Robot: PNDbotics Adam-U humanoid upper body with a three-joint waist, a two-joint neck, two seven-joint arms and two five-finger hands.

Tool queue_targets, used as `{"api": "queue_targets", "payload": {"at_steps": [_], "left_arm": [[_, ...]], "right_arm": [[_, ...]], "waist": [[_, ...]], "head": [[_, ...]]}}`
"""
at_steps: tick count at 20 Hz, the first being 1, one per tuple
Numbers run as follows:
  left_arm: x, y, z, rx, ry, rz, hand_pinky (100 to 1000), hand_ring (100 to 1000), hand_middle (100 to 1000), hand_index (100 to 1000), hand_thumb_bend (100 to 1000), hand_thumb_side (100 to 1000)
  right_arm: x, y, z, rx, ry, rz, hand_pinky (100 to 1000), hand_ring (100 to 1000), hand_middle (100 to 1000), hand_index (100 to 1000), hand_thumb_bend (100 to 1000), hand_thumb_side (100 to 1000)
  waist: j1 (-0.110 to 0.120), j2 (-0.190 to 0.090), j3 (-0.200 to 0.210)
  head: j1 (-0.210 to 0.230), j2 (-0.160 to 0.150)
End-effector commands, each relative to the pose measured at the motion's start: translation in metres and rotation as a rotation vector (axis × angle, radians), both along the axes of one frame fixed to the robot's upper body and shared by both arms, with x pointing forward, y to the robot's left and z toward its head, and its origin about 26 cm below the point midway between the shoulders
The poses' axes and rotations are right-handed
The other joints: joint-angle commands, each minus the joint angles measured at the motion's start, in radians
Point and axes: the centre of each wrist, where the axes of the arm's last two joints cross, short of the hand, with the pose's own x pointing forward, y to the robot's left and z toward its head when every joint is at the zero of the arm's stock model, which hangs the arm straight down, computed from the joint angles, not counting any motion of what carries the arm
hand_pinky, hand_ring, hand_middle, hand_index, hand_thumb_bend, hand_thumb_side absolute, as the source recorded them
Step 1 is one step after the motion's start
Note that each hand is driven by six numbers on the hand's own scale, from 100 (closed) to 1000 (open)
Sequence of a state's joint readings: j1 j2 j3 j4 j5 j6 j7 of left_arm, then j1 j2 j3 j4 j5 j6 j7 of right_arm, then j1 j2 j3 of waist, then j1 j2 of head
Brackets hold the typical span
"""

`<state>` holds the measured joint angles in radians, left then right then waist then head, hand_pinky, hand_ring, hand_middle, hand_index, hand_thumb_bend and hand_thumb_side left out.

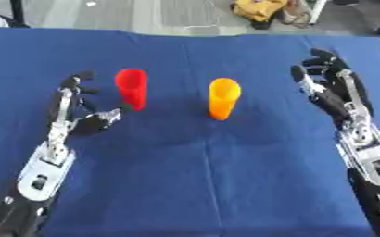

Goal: Pour the contents of one cup into another cup.

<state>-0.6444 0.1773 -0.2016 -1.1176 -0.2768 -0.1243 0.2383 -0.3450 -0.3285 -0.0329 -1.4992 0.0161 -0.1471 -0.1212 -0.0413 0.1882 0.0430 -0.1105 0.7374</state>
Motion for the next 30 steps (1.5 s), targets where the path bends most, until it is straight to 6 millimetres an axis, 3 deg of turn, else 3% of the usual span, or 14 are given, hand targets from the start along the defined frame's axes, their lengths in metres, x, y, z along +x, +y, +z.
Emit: {"api": "queue_targets", "payload": {"at_steps": [1,12,30], "left_arm": [[0.008,-0.003,0.011,0.011,-0.034,-0.004,443,667,764,840,844,331],[0.023,-0.009,0.018,0.029,-0.05,0.014,435,650,752,841,831,329],[0.032,-0.015,0.016,0.009,-0.029,-0.023,418,622,713,833,815,333]], "right_arm": [[0.003,0.001,0.012,-0.01,-0.032,0.014,463,686,675,856,502,465],[0.004,0.005,0.013,-0.006,-0.036,0.03,462,686,675,856,502,464],[0.006,0.01,0.015,0.002,-0.044,0.046,463,686,675,856,499,464]], "waist": [[0.002,-0.011,-0.006],[-0.004,0.005,-0.028],[-0.014,0.019,-0.051]], "head": [[0.006,0.003],[0.015,0.001],[0.018,-0.005]]}}
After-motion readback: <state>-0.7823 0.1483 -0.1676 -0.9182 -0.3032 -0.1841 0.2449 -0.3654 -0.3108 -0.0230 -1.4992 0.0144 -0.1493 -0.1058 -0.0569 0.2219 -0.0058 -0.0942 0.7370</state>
